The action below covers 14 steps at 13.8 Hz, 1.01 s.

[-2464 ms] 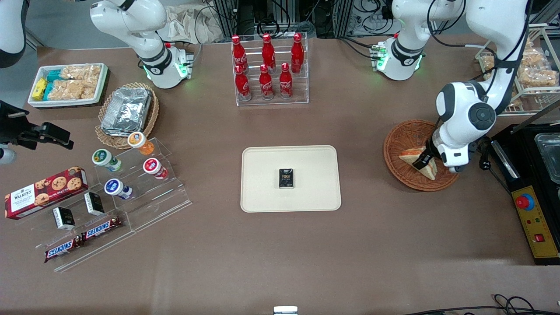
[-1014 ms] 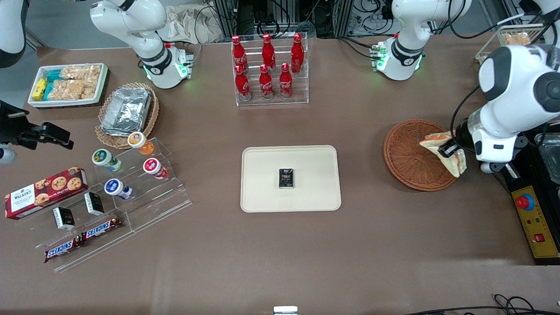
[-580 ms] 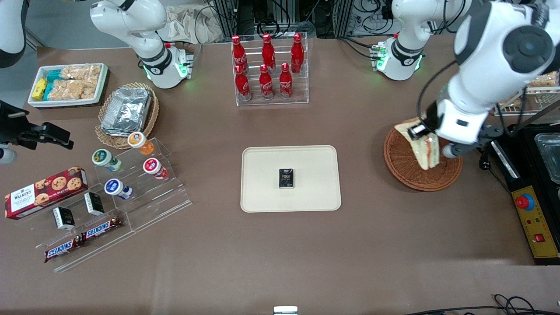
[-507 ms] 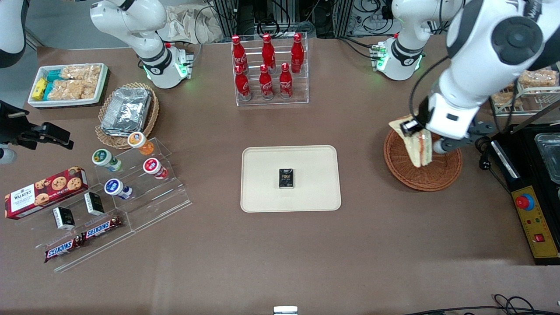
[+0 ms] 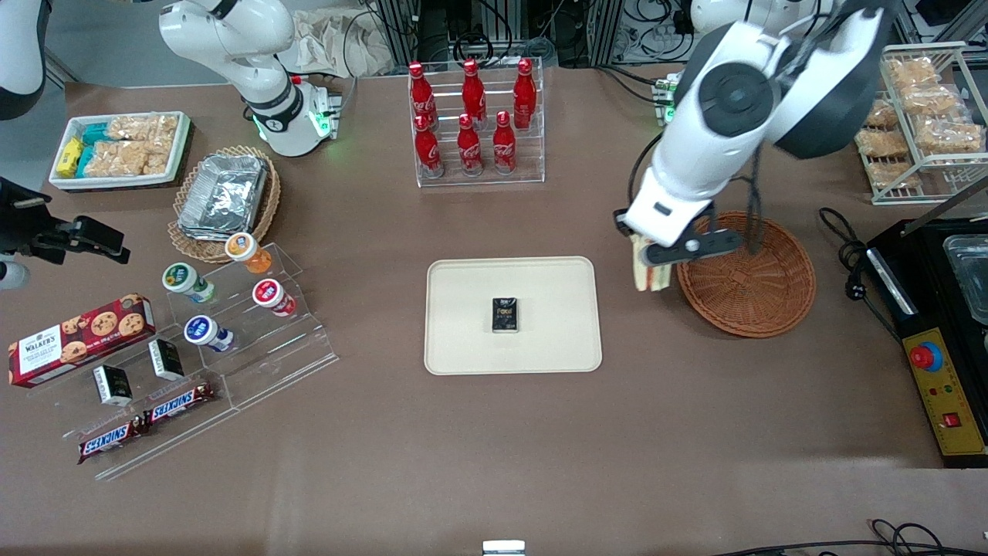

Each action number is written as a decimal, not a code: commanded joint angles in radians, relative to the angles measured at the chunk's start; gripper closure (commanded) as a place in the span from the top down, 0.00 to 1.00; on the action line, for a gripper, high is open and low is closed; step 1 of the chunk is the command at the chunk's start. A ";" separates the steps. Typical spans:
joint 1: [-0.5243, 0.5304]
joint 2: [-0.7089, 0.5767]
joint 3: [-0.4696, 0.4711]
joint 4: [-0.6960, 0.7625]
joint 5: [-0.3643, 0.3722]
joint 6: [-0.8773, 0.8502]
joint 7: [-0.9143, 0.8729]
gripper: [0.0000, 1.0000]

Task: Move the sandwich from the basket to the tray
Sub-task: 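Carry the sandwich with the left gripper over the white tray, then lower the sandwich onto the tray beside the black packet and release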

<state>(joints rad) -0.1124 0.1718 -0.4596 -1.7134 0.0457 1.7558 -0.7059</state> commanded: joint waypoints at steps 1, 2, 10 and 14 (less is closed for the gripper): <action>-0.021 0.112 -0.004 0.005 0.048 0.094 -0.020 0.00; -0.023 0.148 -0.007 0.004 0.065 0.126 -0.023 0.00; -0.095 0.392 -0.011 0.006 0.209 0.338 -0.142 0.00; -0.125 0.471 -0.007 0.009 0.270 0.382 -0.148 0.00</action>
<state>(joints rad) -0.2185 0.6027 -0.4673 -1.7281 0.2676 2.1157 -0.8258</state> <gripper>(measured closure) 0.749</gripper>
